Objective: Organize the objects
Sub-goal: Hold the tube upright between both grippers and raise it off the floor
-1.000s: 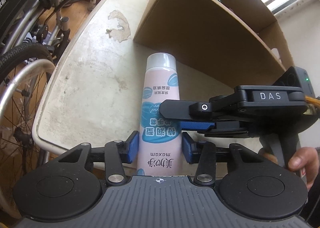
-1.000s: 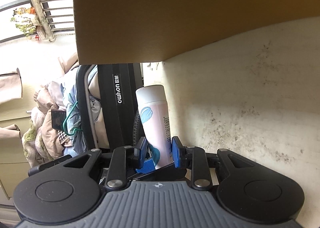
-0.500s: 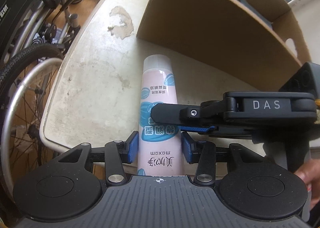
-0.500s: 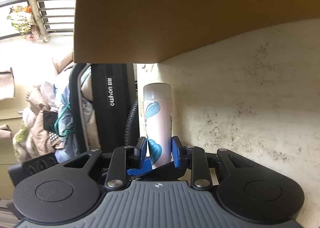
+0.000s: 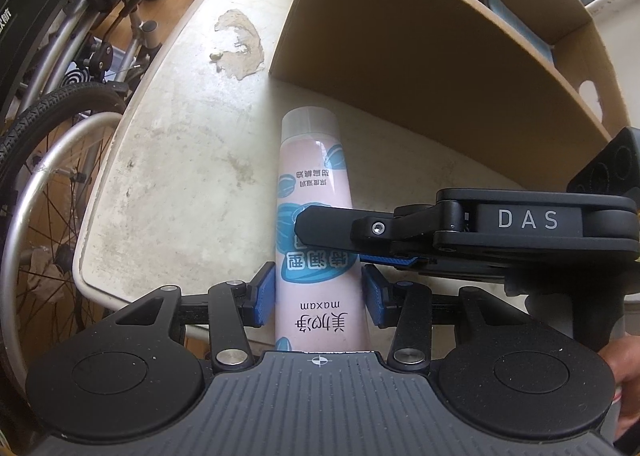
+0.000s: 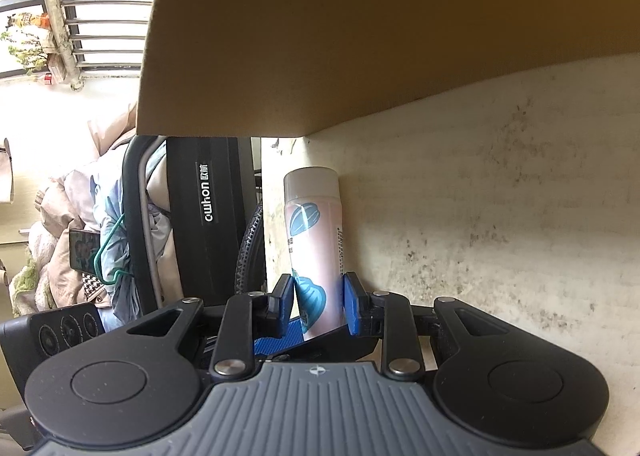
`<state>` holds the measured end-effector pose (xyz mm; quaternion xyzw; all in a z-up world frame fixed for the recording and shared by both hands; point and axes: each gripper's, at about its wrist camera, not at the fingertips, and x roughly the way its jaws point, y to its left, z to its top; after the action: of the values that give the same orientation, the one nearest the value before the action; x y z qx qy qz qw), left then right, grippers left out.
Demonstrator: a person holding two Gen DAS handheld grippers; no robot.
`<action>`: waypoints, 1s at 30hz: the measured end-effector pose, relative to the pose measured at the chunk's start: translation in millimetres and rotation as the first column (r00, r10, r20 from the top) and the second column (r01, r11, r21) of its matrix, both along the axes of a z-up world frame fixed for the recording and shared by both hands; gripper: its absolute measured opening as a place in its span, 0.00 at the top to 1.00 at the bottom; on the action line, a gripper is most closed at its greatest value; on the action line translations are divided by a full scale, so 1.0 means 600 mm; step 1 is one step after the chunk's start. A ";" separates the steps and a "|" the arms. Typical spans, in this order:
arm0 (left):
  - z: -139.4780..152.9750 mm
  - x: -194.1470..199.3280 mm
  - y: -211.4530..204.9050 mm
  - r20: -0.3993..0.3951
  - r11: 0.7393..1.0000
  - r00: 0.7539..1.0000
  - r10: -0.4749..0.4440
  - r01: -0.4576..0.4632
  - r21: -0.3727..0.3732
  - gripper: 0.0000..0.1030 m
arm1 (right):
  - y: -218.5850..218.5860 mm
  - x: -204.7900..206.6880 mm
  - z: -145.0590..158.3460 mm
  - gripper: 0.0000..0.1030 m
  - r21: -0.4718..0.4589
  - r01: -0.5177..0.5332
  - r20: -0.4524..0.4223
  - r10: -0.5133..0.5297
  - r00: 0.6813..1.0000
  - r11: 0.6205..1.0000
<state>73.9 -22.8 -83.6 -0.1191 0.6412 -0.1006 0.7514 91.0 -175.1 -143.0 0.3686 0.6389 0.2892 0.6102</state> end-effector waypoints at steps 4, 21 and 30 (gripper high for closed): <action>0.001 0.001 -0.003 -0.002 1.000 1.000 -0.003 0.003 0.001 0.56 | -0.001 0.006 0.002 0.71 -0.007 -0.009 0.004 0.009 1.000 1.000; 0.001 0.009 -0.003 -0.015 1.000 1.000 0.002 -0.002 -0.010 0.56 | 0.003 0.014 0.007 0.71 -0.025 -0.017 0.006 0.017 1.000 1.000; 0.000 0.011 -0.004 -0.015 1.000 1.000 0.001 -0.001 -0.010 0.56 | 0.004 0.014 0.009 0.71 -0.032 -0.019 0.010 0.020 1.000 0.999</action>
<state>80.4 -25.2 -83.7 -0.1241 0.6464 -0.1024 0.7459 99.6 -172.9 -137.8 0.3510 0.6438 0.2868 0.6164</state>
